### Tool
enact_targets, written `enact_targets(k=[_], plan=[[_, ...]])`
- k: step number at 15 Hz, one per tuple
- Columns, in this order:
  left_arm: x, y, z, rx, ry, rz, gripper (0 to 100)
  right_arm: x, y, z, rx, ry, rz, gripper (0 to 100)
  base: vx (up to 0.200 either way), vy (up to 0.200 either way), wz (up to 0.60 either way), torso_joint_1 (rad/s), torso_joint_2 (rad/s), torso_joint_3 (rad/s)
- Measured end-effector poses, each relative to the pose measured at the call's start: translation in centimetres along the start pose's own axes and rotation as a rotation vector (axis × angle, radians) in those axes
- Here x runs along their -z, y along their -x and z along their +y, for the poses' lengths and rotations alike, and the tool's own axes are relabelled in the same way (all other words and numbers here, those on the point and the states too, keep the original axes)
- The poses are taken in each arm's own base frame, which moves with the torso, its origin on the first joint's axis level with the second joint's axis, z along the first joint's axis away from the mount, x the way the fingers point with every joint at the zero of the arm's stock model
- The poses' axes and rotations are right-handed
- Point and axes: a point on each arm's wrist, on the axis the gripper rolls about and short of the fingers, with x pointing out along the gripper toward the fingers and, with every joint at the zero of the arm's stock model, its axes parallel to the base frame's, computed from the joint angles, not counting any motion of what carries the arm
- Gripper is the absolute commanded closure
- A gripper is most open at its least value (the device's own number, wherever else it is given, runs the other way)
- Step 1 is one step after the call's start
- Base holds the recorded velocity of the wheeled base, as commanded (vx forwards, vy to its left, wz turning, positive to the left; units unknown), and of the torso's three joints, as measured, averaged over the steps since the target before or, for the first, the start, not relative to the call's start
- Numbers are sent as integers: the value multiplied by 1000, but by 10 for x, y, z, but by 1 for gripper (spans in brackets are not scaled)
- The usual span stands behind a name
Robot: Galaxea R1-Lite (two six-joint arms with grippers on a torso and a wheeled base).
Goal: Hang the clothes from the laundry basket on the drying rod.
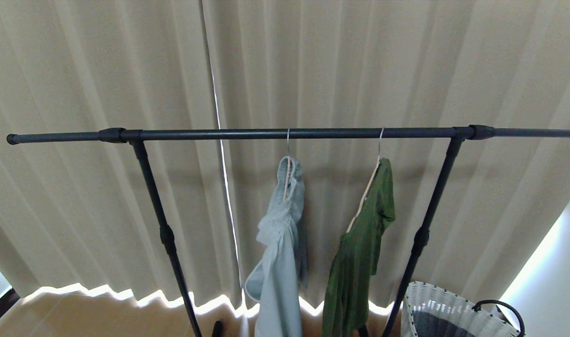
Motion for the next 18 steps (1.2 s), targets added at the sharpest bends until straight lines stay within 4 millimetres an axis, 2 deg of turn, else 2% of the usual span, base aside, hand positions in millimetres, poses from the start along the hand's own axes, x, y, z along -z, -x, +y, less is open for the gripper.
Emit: enact_targets(k=[2,6,18], plan=[[0,1,-1,29,6,-12,0,2,-1,1,-10,-33,0,0,0,0,0,0,0,0],[1,2,-4,198,8,-8,0,6,-7,1,-7,-80,-48,0,0,0,0,0,0,0],[3,1,-4,209,7,-3,0,9,-9,1,10,-191,-40,0,0,0,0,0,0,0]])
